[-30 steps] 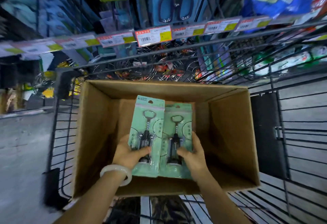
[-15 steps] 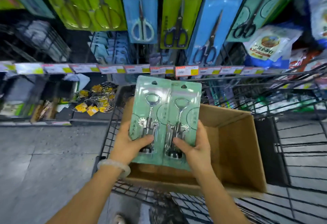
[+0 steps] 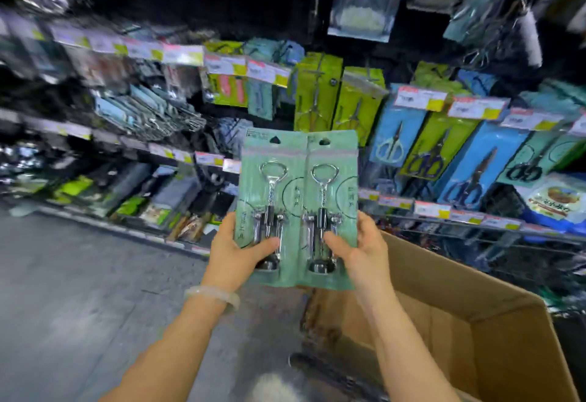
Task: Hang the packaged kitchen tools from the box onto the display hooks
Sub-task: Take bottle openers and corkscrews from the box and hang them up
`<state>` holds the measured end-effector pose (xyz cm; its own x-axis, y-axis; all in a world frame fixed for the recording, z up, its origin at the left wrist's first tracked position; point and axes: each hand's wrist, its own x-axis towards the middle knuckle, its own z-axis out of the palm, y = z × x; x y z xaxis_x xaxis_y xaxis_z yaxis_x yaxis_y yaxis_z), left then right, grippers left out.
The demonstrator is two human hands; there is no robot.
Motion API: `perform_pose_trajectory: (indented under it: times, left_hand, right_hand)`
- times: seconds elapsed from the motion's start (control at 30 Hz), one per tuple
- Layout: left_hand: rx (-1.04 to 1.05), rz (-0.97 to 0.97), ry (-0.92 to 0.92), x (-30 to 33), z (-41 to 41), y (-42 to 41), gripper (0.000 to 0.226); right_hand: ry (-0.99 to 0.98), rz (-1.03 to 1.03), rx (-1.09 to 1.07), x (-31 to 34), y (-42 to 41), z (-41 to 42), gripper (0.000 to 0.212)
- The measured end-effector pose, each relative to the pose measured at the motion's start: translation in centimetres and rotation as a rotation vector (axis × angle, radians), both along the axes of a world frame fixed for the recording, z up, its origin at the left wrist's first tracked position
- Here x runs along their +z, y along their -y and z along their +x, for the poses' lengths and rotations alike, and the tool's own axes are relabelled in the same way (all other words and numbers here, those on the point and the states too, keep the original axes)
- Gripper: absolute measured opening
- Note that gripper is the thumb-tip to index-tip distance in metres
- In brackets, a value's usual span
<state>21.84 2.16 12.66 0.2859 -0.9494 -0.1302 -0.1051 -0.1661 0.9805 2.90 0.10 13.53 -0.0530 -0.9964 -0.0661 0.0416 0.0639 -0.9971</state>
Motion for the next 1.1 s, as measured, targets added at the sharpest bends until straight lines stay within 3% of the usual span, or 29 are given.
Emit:
perform_pose_trajectory:
  times: [0.1,0.23,0.27,0.33,0.6,1.1]
  left_hand:
    - [0.081,-0.046,-0.027,1.4,4.4,-2.1,0.117]
    - [0.157,-0.08,0.01,5.2,8.5,-4.4,0.06]
    - [0.176,-0.085,0.027,5.4,9.6,-4.6,0.056]
    - [0.199,-0.11,0.023,6.0,11.5,-4.6,0.057]
    - [0.237,-0.204,0.016,7.9,18.0,-1.5,0.051]
    - [0.204,-0.277,0.027,11.3,30.4,14.8,0.065]
  right_hand:
    - [0.075,0.007,0.039,0.8,-0.6,4.7,0.043]
    - [0.12,-0.034,0.102,2.6,-1.1,10.2,0.053]
    - [0.118,-0.054,0.112,3.0,-1.0,11.3,0.055]
    - [0.11,-0.073,0.136,3.7,-0.7,13.3,0.06]
    - [0.112,-0.168,0.214,5.9,3.6,20.3,0.045]
    - [0.14,-0.269,0.19,9.5,19.8,32.4,0.051]
